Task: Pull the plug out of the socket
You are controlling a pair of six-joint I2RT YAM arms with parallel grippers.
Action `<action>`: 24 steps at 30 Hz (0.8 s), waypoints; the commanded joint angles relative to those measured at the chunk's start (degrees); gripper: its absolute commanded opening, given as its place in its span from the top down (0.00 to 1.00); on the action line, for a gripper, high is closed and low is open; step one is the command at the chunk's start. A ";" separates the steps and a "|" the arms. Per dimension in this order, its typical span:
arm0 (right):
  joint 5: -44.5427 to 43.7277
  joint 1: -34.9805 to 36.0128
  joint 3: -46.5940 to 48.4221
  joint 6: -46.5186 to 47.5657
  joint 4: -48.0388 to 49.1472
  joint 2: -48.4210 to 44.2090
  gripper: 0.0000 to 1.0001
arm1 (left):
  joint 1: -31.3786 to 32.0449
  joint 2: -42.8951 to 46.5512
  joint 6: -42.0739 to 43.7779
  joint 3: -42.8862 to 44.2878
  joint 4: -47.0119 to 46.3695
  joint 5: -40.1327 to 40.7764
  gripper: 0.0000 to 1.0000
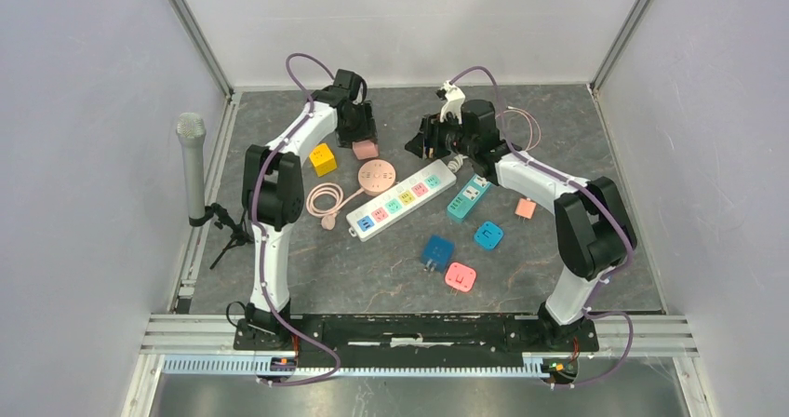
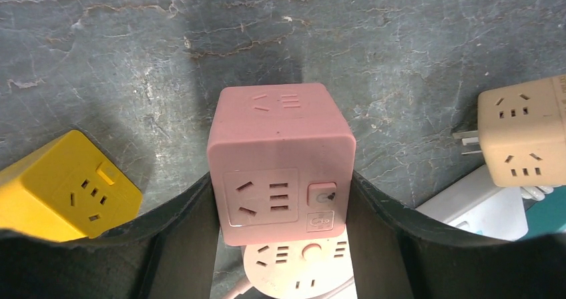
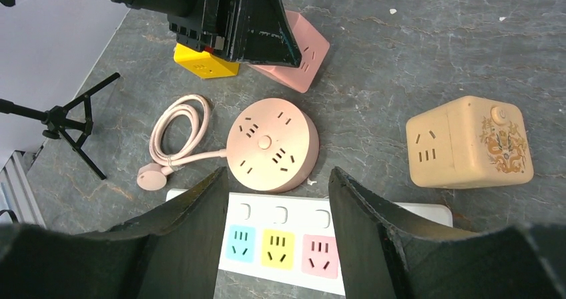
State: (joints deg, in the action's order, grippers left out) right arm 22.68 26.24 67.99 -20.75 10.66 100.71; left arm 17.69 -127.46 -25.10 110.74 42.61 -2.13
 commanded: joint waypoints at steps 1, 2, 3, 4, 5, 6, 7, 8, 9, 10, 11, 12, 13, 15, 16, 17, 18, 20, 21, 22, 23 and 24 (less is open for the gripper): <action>-0.71 -0.22 0.25 -0.30 -0.91 -2.80 0.37 | -0.12 2.25 -1.72 -1.67 -3.06 0.71 0.37; -0.79 -0.22 0.46 -0.18 -1.62 -2.80 0.36 | -0.13 2.62 -1.59 -2.16 -3.10 1.26 0.31; -0.76 -0.27 0.61 0.07 -2.05 -2.92 0.36 | -0.12 3.04 -1.34 -2.40 -3.06 1.75 0.28; -0.77 -0.23 0.53 0.14 -2.41 -3.04 0.35 | -0.12 3.38 -0.89 -2.61 -3.08 1.87 0.25; -0.84 -0.30 0.48 0.30 -2.68 -3.34 0.34 | -0.12 3.80 -0.71 -2.78 -2.98 1.93 0.23; -1.02 -0.29 0.42 0.43 -3.02 -3.60 0.34 | -0.12 4.17 -0.54 -2.69 -2.69 3.30 0.21; -1.23 -0.29 0.31 0.53 -3.37 -3.89 0.33 | -0.12 4.63 -0.12 -2.46 -2.34 3.80 0.19; -1.63 -0.31 0.25 0.72 -3.88 -4.27 0.32 | -0.12 5.25 0.16 -2.30 -2.02 4.22 0.16; -2.26 -0.31 0.22 0.93 -4.63 -4.79 0.32 | -0.13 5.82 0.47 -2.16 -1.82 4.59 0.02; -2.78 -0.31 0.21 1.31 -5.20 -5.30 0.31 | -0.12 6.66 0.87 -1.85 -1.52 4.91 0.00; -3.55 -0.38 0.00 1.61 -5.97 -5.95 0.30 | -0.12 7.43 1.21 -1.64 -1.12 5.27 0.00; -4.14 -0.45 -0.07 1.91 -6.76 -6.52 0.29 | -0.16 8.33 1.49 -1.31 -0.63 5.64 0.00; -4.99 -0.49 -0.20 2.19 -7.46 -7.32 0.29 | -0.12 9.38 1.83 -0.94 -0.02 6.02 0.00; -6.89 -0.71 -0.71 2.67 -8.88 -9.18 0.27 | -0.01 11.82 2.63 -0.57 1.22 7.14 0.00; -8.14 -0.82 -1.02 2.90 -9.59 -10.22 0.27 | 0.22 13.00 2.87 -0.61 2.01 7.98 0.00; -9.23 -0.93 -1.38 3.17 -10.27 -11.22 0.26 | 0.68 14.73 2.94 -0.82 2.58 9.09 0.00; -10.69 -0.93 -1.81 3.47 -10.53 -12.44 0.25 | 1.48 15.88 3.44 -0.83 3.25 9.56 0.00; -14.07 -1.07 -2.54 3.99 -12.95 -14.59 0.24 | 3.72 18.06 4.45 0.20 5.59 12.85 0.00; -15.90 -1.02 -2.62 4.26 -14.01 -15.95 0.24 | 4.79 18.99 4.97 0.27 6.64 14.35 0.00; -17.57 -1.06 -2.74 4.60 -15.03 -16.98 0.24 | 5.81 20.15 5.14 0.27 7.43 14.94 0.00; -19.74 -1.06 -2.85 4.93 -16.18 -18.45 0.24 | 6.47 21.19 5.07 0.22 8.26 14.66 0.00; -21.63 -1.11 -3.05 5.22 -17.15 -19.80 0.23 | 7.09 22.71 4.99 -0.05 8.79 13.93 0.00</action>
State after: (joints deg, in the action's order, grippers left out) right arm 10.33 25.36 65.63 -17.69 -2.17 86.83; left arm 21.06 -110.87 -23.99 108.92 47.53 8.95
